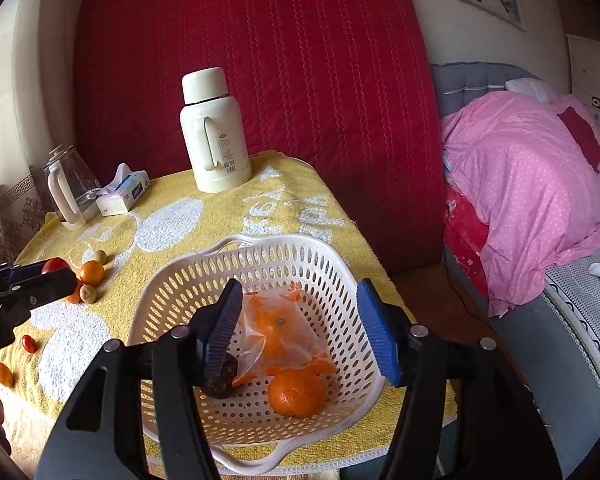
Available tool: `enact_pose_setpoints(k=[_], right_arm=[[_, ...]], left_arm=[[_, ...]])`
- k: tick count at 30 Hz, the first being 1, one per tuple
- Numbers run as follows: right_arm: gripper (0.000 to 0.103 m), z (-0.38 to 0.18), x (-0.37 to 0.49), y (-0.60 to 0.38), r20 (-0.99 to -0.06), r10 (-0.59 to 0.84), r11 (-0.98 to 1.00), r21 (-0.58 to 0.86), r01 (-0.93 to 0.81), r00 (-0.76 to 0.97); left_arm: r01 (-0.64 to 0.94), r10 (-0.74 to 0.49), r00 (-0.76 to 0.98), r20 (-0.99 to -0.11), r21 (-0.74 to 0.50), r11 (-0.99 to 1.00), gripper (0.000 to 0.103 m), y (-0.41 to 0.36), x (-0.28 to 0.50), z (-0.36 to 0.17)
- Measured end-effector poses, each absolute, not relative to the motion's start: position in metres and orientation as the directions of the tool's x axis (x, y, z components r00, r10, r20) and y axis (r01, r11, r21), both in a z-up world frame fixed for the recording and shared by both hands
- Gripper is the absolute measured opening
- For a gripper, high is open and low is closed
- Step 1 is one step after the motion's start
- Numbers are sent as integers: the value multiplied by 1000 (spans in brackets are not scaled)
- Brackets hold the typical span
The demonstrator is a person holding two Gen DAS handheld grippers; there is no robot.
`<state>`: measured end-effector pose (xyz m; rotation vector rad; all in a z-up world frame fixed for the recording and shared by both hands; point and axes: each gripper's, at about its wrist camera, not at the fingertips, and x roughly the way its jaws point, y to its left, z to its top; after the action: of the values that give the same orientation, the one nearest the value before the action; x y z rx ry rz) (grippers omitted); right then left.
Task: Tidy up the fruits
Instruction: 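Lower the red tomato into the basket and open the left tool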
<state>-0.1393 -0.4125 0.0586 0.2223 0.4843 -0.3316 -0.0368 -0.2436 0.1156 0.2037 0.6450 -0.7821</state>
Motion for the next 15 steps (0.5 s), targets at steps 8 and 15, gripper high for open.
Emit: enact_pose_setpoints(k=[8,15], right_arm=[[61,61,-142,-418,-481,-268,917,138,374,835],[61,63,-145,-426,-475,-281,908,151,392,834]], left_arm=[[761,-634,456,-625,-95,642,33,-278,-34,108],[779,-643,423,-638,-106,618,33,-297,-33,101]])
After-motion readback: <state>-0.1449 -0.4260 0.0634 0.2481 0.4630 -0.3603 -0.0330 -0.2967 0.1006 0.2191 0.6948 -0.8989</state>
